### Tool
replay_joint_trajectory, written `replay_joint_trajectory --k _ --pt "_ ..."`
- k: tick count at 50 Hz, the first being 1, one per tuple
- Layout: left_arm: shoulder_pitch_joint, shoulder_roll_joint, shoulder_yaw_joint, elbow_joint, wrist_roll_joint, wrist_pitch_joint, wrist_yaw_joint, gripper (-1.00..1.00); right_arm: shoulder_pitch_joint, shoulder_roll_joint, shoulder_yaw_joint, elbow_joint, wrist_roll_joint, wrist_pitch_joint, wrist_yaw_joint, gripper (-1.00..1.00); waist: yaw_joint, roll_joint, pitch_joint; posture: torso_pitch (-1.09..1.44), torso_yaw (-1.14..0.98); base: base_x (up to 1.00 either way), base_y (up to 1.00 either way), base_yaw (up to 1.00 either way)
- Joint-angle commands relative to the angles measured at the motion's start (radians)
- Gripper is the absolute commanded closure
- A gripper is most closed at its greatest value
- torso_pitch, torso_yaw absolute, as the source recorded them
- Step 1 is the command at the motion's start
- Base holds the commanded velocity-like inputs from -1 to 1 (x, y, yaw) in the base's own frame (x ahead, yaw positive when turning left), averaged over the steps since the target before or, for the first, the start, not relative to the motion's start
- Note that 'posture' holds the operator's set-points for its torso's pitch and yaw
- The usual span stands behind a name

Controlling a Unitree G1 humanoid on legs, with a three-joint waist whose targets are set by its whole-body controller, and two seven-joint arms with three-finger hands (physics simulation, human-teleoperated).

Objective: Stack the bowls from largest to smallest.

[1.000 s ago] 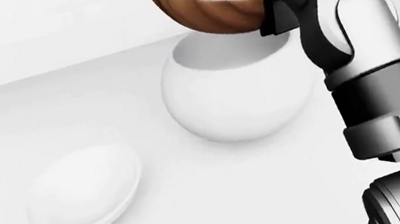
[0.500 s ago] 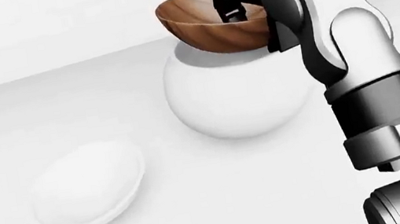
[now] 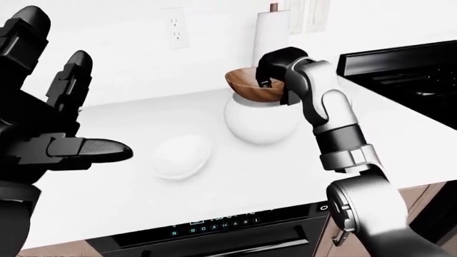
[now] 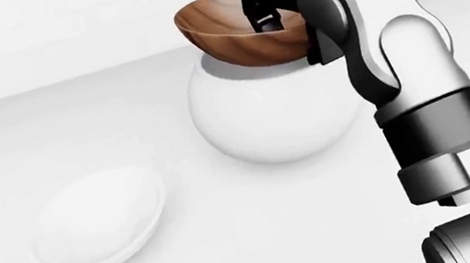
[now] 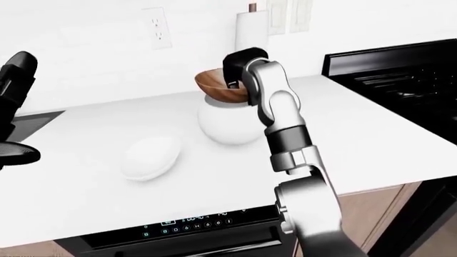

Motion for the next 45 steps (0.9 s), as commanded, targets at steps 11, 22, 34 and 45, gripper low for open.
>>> replay_joint_trajectory --k 11,22,34,45 --pt "-0.036 0.050 0.018 0.012 -0.036 -0.038 0.031 -1.00 -0.065 -0.010 -0.019 -0.109 0.009 0.003 0.038 1.00 0.001 0.000 -0.009 -0.38 0.00 0.00 0.00 0.00" --pt "-0.043 0.066 0.011 0.008 -0.059 -0.047 0.057 -1.00 -0.026 -0.012 -0.020 -0.141 0.009 -0.011 0.044 0.93 0.000 -0.002 -0.010 -0.38 0.00 0.00 0.00 0.00" --pt "-0.048 0.062 0.002 0.013 -0.045 -0.051 0.051 -1.00 -0.017 -0.016 -0.025 -0.161 0.014 -0.014 0.065 0.60 -0.001 -0.001 -0.008 -0.38 0.00 0.00 0.00 0.00" --pt "-0.046 0.062 0.004 0.007 -0.051 -0.053 0.055 -1.00 0.008 -0.012 -0.027 -0.192 0.016 -0.010 0.075 0.07 -0.002 -0.001 -0.008 -0.38 0.00 0.00 0.00 0.00"
